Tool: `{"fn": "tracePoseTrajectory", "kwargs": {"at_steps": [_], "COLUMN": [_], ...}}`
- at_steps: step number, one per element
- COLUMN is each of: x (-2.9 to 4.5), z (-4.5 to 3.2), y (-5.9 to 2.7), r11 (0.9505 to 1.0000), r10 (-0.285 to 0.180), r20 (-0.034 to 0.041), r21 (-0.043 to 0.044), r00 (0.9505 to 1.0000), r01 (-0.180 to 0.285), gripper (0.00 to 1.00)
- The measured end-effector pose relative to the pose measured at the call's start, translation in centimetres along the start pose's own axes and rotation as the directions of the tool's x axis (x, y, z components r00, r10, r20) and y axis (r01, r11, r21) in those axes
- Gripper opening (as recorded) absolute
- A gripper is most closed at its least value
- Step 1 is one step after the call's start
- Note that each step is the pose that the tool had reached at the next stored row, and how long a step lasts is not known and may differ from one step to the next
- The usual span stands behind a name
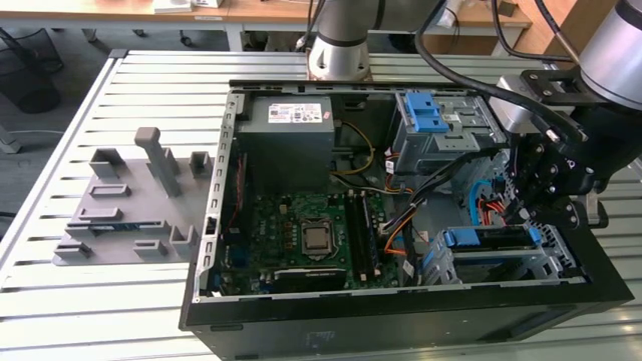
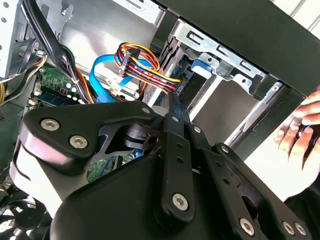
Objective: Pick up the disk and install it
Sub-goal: 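Insert the first disk wire, then insert the second disk wire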
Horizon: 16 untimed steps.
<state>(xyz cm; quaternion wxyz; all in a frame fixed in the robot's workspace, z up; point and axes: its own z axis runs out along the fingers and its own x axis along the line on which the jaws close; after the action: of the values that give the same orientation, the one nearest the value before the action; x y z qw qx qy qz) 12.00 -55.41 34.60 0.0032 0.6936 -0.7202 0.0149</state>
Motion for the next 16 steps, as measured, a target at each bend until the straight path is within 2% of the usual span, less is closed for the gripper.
{"fn": "tracePoseTrajectory", "kwargs": {"at_steps": [13,16], "x": [0.00,0.02], "z": [-0.06,-0.69], "y": [0.04,0.03], "r11": [1.0000,1.0000], "r10": [0.000,0.000], "r20": [-0.0003,-0.0001], "r21": [0.0000,0.0000], "r00": [1.0000,1.0000], "r01": [0.000,0.000], "gripper": [0.11,0.11]}}
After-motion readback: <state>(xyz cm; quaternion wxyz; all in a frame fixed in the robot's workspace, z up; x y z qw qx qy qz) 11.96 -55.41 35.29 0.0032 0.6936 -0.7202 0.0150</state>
